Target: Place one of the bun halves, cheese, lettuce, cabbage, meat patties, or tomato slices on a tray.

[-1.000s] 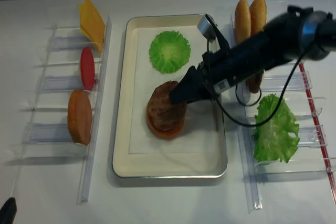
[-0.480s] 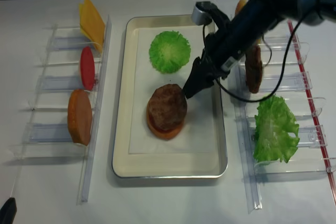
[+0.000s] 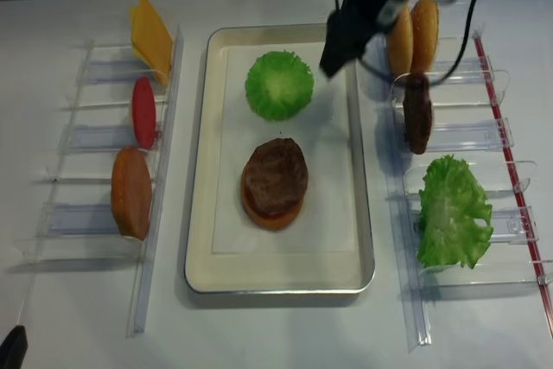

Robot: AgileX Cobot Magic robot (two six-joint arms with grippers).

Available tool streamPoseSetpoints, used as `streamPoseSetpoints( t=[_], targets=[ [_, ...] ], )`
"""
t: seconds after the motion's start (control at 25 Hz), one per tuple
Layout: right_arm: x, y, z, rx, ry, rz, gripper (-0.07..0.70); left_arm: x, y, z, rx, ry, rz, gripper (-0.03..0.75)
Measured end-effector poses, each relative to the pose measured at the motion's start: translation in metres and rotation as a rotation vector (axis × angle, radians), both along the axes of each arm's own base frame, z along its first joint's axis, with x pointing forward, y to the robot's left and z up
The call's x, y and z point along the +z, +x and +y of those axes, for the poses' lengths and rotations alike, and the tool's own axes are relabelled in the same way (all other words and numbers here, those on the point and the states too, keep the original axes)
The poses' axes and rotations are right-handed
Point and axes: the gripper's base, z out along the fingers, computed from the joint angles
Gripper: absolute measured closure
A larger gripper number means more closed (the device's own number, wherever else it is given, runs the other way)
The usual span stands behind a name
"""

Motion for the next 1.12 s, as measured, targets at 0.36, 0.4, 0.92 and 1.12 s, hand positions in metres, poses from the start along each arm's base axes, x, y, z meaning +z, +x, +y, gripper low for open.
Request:
streamPoseSetpoints(
  t=[0.36, 0.4, 0.92, 1.12],
  targets=[
    [0.041, 0.016, -0.023, -0.259, -0.212, -0.128, 0.139, 0.0, 0.0, 0.0, 0.0, 0.0, 0.0, 0.244],
    [0.044, 0.014, -0.027, -0.284, -0.232, -0.138, 0.139, 0.0, 0.0, 0.0, 0.0, 0.0, 0.0, 0.244],
    [0.095, -0.117, -0.065, -0.357, -0.168, -0.254, 0.139, 0.0, 0.0, 0.0, 0.0, 0.0, 0.0, 0.244],
    [0.1, -0.177, -0.083, -0.377, -0.127, -0.345, 0.139, 0.0, 0.0, 0.0, 0.0, 0.0, 0.0, 0.244]
  ],
)
